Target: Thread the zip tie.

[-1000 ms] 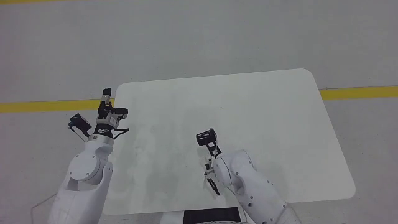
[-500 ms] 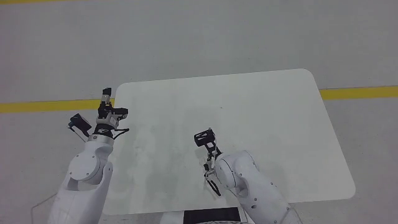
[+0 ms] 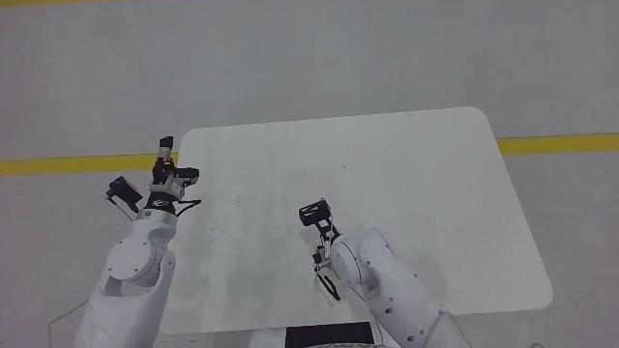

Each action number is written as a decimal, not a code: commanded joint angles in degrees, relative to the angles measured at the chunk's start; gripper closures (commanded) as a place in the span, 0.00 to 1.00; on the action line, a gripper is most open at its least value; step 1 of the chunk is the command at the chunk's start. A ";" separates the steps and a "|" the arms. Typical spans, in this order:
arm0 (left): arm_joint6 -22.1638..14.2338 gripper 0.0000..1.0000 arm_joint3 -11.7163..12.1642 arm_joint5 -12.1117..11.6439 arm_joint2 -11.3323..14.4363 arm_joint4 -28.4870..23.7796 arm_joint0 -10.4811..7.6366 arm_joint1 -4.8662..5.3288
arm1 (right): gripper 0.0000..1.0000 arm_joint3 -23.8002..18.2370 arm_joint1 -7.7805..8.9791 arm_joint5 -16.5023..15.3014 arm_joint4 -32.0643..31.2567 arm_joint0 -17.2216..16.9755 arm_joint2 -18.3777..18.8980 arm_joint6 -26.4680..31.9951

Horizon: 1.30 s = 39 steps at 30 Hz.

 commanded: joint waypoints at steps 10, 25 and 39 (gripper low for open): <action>0.00 0.00 0.00 0.00 0.00 0.00 0.00 0.00 | 0.82 1.45 -0.05 1.05 0.04 1.01 -0.53 0.10; 0.00 0.00 0.00 0.00 0.00 0.00 0.00 0.00 | 1.00 -1.09 0.34 1.14 -0.46 -0.04 -0.48 0.07; 0.00 0.00 0.00 0.00 0.00 0.00 0.00 0.00 | 1.00 -14.36 2.26 -3.63 5.16 -8.52 5.63 -4.90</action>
